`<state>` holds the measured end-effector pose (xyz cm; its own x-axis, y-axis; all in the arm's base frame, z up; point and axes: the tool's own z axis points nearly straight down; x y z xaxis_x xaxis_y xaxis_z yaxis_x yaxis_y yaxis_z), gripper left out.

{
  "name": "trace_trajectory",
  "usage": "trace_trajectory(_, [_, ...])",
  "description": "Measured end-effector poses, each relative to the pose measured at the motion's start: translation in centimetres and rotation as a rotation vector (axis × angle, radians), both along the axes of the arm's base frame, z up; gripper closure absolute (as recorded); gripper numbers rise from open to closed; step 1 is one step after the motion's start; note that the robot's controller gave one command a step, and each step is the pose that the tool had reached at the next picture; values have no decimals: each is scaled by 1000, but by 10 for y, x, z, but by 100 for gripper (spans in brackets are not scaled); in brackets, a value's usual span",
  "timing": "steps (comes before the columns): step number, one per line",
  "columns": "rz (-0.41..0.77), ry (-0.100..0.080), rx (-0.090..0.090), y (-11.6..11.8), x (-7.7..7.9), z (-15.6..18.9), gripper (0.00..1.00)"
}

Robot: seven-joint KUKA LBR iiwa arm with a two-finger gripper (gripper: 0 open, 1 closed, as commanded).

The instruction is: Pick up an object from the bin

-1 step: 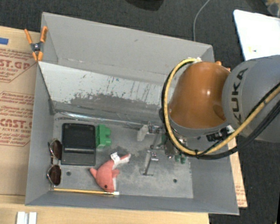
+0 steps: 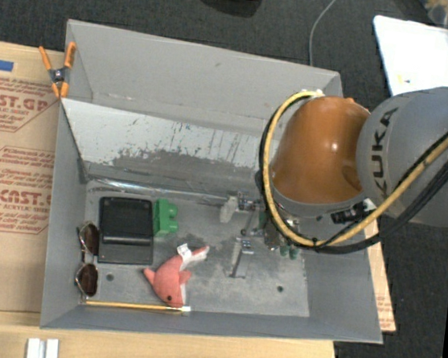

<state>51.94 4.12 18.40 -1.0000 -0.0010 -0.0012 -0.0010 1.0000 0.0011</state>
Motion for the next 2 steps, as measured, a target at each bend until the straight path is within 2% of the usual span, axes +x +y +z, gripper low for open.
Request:
trace_trajectory(1, [49, -5, 0, 15, 8, -69, 0])
trace_trajectory(2, [-59, -9, 2, 24, 10, -109, 0])
